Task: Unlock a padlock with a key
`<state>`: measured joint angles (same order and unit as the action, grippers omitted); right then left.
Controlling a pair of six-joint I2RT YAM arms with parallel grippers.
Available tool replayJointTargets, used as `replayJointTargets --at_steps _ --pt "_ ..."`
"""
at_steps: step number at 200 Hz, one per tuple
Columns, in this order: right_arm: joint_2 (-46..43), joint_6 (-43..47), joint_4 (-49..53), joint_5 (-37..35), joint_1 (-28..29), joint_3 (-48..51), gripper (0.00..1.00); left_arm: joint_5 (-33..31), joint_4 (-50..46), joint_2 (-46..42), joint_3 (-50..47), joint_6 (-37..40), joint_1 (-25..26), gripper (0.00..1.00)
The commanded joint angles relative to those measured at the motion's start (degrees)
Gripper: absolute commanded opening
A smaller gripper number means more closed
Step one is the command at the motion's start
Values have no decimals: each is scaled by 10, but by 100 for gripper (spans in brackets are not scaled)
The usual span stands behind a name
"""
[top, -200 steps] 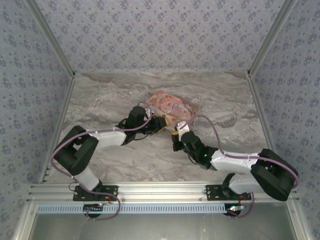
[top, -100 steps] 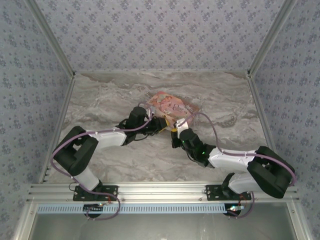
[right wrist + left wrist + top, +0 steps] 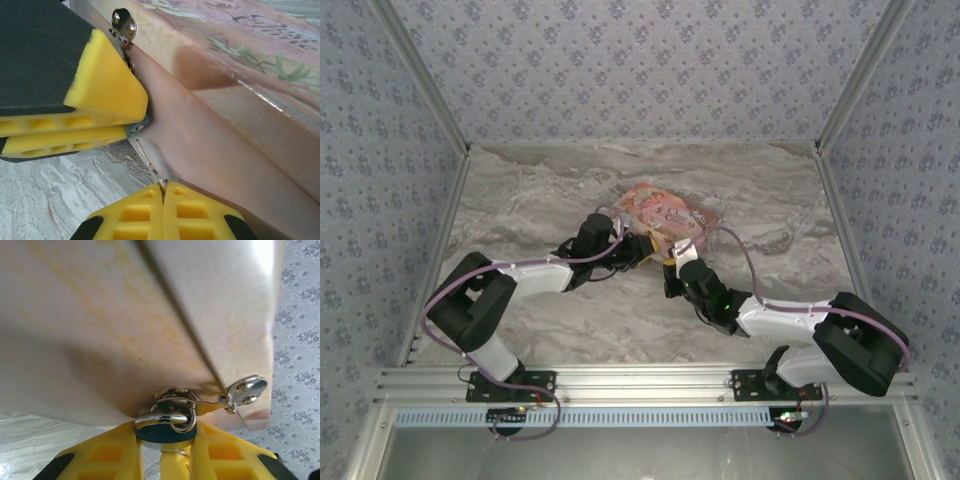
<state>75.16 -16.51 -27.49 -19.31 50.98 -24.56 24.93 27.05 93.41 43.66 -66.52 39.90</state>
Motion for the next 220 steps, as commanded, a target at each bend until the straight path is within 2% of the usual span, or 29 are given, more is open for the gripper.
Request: replayJointTargets --at_steps 1,65,154,220 --pt "5 -11 0 -5 0 5 0 -3 25 -22 -2 -2 4 23" --pt "10 -11 -23 2 -7 1 0 -1 24 -22 -1 -3 4 23" --pt "31 3 -46 48 -21 -16 0 -1 27 -20 -2 -6 4 23" --pt "31 4 -46 42 -27 -20 0 -2 28 -22 -7 -6 4 23"
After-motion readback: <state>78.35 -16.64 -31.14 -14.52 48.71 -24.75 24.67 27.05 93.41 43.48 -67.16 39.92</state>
